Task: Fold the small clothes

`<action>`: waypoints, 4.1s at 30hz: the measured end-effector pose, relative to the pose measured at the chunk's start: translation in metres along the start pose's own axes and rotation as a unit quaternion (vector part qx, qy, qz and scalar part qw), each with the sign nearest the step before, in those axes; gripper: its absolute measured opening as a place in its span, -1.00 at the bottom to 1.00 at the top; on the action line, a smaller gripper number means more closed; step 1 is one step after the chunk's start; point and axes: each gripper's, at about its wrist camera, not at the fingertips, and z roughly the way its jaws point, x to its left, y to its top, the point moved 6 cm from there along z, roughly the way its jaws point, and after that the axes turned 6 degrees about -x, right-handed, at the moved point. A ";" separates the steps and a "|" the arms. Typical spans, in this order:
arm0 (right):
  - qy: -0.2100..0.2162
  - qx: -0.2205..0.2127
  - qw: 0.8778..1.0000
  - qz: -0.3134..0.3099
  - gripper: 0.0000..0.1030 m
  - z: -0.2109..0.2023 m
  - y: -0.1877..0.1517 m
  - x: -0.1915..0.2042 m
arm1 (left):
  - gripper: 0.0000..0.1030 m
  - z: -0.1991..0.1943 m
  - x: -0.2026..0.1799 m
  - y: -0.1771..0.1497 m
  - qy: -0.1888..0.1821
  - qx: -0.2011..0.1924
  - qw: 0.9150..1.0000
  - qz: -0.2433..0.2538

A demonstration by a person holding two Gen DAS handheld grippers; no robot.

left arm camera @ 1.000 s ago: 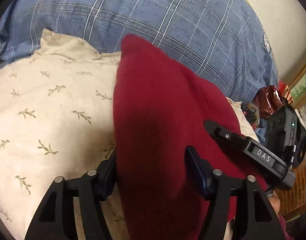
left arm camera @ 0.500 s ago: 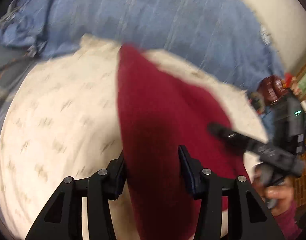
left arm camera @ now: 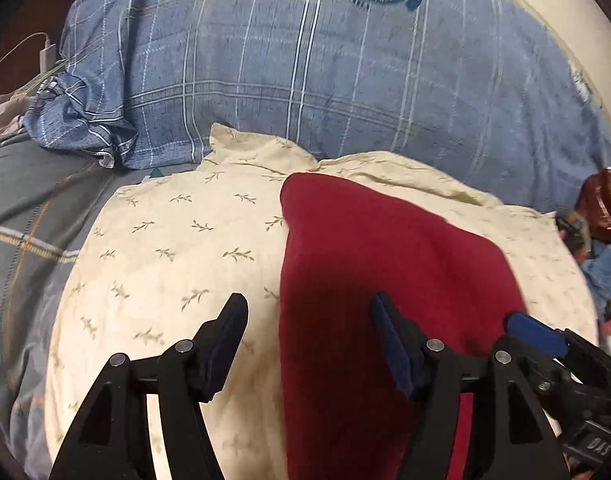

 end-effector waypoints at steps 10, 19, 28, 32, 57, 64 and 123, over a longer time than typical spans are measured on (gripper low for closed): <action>-0.051 0.014 0.998 -0.036 -0.18 0.039 -0.003 -0.028 | 0.37 0.050 -0.014 -0.009 -0.002 0.012 1.000 0.013; -0.046 0.011 0.997 -0.062 0.00 -0.028 -0.023 0.007 | 0.33 0.006 -0.022 -0.022 0.018 -0.025 0.999 0.028; -0.084 0.045 0.995 -0.034 -0.05 -0.024 -0.058 -0.021 | 0.33 -0.060 -0.024 -0.038 0.045 -0.060 0.996 0.052; -0.076 0.011 0.997 -0.027 0.01 -0.054 -0.049 -0.013 | 0.33 -0.085 -0.018 -0.049 0.053 -0.078 0.995 0.046; -0.109 -0.062 0.990 -0.065 0.69 -0.110 -0.034 0.031 | 0.36 -0.182 -0.015 -0.090 0.065 -0.121 0.990 0.027; -0.112 -0.054 0.991 -0.056 0.71 -0.105 -0.036 0.028 | 0.36 -0.180 -0.014 -0.092 0.068 -0.119 0.990 0.030; -0.118 0.000 0.991 -0.059 0.71 -0.066 -0.053 0.034 | 0.36 -0.149 -0.008 -0.087 0.066 -0.102 0.992 0.043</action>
